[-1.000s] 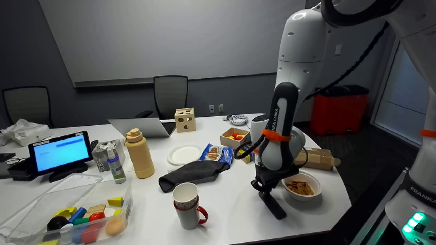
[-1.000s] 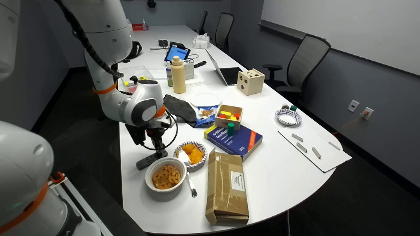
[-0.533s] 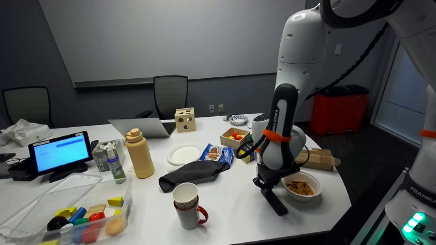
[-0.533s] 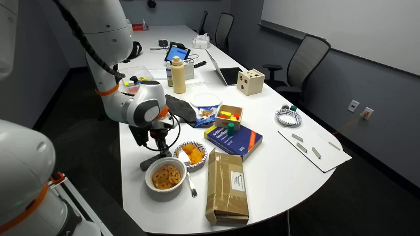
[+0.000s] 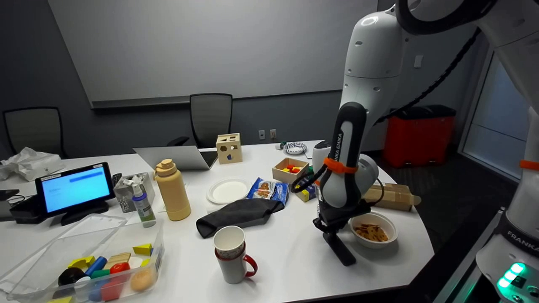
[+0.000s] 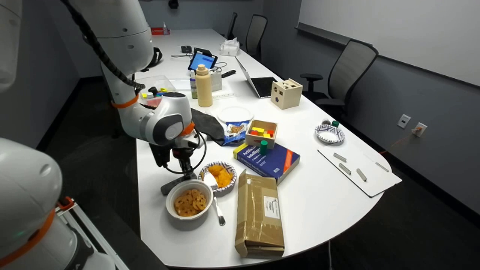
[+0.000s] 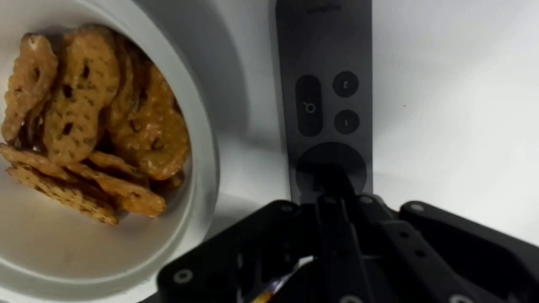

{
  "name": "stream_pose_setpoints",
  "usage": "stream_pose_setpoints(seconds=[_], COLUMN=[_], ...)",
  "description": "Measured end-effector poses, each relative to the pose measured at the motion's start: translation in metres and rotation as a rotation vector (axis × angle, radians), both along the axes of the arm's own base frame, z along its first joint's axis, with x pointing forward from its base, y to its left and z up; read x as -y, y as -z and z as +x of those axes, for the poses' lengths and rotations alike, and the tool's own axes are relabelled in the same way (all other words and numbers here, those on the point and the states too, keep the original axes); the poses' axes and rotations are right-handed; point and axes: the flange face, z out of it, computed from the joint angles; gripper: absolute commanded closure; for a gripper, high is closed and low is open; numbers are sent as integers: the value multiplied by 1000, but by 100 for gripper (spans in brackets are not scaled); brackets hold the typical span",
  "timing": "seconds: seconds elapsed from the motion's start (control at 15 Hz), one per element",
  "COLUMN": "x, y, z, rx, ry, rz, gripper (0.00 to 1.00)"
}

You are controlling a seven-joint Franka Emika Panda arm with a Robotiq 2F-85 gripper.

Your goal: Press the button on the remote

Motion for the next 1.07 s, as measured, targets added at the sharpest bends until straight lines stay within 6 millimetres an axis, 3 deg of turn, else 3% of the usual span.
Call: stream_pose_setpoints(seconds=[0.33,0.53,0.6,0.67,1.07], x=[0,-8,-12,-16,-42], y=[-2,-17,-24,-33,-84], z=[5,10,13,16,27], rx=[-44,-48,-38,-26,27], ry=[15,21,22,21,21], rz=[-3,9,17,28,79], gripper=[100,100,74,73,29])
